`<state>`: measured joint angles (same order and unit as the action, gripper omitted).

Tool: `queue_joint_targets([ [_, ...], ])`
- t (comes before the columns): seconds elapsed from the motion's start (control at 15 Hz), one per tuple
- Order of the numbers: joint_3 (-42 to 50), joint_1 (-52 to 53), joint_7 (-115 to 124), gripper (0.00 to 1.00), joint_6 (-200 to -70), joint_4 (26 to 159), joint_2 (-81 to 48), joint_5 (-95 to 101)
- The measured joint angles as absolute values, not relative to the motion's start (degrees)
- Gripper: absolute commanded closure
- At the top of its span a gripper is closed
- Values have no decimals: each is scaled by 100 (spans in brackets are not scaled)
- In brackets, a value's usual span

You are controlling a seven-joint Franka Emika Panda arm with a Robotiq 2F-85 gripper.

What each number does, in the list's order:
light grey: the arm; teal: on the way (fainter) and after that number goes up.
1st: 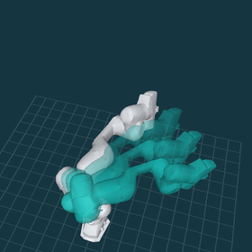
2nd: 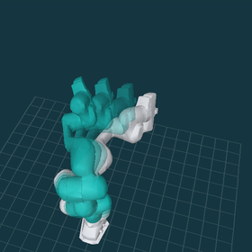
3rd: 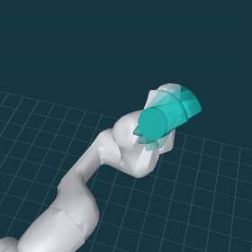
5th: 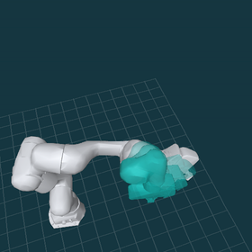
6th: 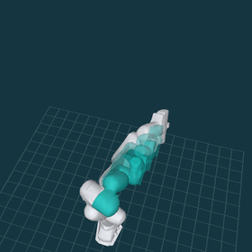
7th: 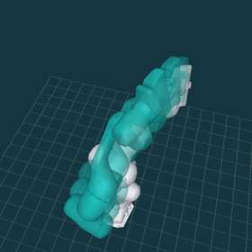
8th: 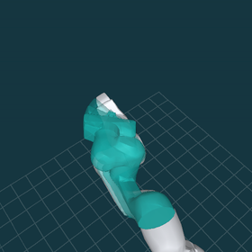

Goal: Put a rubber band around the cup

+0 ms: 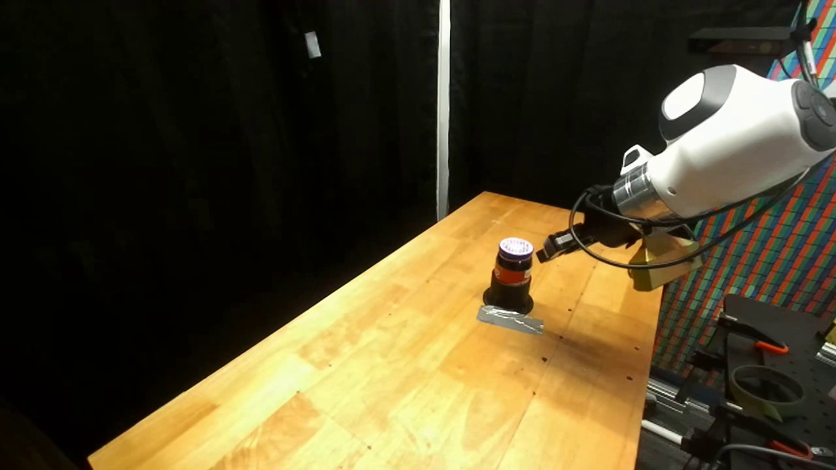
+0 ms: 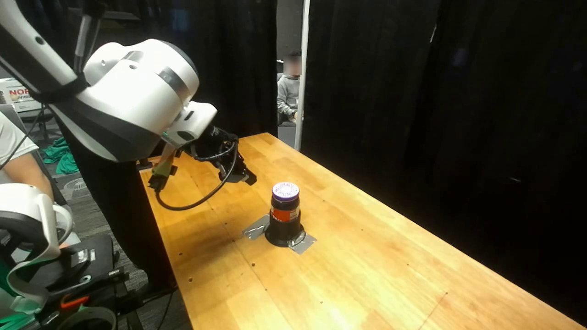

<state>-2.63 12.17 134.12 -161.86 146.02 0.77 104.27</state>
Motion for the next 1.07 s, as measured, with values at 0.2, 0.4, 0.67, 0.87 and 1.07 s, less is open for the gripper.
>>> queue_joint_targets([
  [0.2,-261,918,12138,36,-16354,14936,17,9739],
  [0.4,-266,739,10843,14,-16300,15264,-88,8902],
  [0.67,-455,743,9047,0,-15940,15438,-322,7414],
  [0.87,-715,821,7704,0,-15456,15435,-447,6201],
  [1.07,-950,938,6383,1,-14924,15364,-433,4904],
])
